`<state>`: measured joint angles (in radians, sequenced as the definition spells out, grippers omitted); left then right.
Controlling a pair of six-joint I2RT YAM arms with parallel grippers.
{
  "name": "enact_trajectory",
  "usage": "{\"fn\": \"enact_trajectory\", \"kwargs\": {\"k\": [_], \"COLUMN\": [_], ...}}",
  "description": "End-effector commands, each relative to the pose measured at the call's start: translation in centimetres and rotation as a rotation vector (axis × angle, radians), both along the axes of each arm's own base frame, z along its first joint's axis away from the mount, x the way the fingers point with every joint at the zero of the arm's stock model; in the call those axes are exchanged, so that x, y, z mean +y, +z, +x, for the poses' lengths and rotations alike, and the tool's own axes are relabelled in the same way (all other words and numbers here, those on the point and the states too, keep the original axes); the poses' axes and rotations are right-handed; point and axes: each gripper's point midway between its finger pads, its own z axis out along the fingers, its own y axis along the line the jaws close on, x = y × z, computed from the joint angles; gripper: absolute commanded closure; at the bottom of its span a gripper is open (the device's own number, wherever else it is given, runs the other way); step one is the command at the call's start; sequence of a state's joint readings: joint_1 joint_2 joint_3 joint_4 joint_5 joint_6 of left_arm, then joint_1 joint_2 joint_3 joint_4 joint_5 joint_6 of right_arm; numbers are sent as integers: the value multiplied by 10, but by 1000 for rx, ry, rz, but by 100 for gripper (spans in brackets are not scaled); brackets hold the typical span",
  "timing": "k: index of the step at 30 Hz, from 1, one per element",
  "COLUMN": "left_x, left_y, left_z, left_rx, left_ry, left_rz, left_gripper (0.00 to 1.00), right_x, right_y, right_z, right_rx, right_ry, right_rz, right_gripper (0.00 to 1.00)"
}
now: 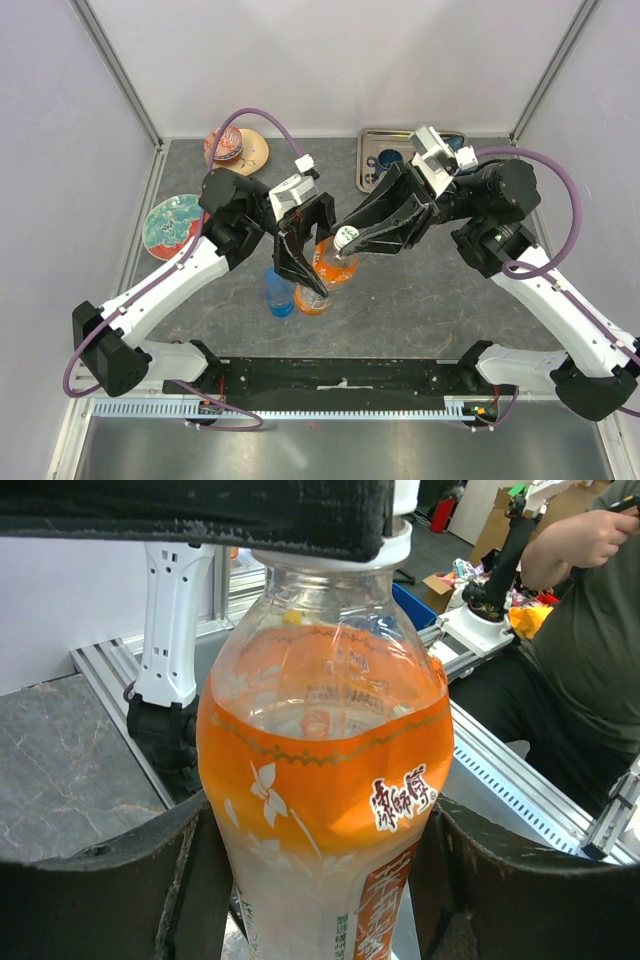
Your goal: Unscrew the bottle caps
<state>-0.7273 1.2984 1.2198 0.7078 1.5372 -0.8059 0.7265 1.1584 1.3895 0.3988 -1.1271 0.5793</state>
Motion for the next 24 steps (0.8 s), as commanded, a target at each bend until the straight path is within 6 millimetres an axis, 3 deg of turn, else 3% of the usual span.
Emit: {"fn": "enact_trajectory", "kwargs": {"k": [1,3,4,7,15,19,22,24], "left_x": [-4,-4,-4,-5,-6,-7,-11,-15], "left_y": [13,11,12,12,12,11,11,15], "left_z": [17,17,17,18,19,20,28,35], "left_rx": [-12,-3,-1,4,11,11,19,18], "left_ry": [119,118,120,121,129,140,190,247], "left_rz": [-63,-53,-53,-49,-48,-51,-51,-71], "left_gripper": [44,44,44,44,42,42,42,42], "right_x": [-8,-12,-12,-11,-7,-7,-7,-9], "right_y": [-10,-6,-6,-1,7,18,34,45], "right_z": [-16,-22,-23,-17,2,13,30,49], "right_rx": [0,-11,-9,4,49,72,108,142], "right_ry": [50,69,74,35,-80,-148,-257,-383], "right_rz": [-86,-85,-87,-72,-54,-28,10,32], "right_gripper": [100,95,75,54,32,16,6,4]}}
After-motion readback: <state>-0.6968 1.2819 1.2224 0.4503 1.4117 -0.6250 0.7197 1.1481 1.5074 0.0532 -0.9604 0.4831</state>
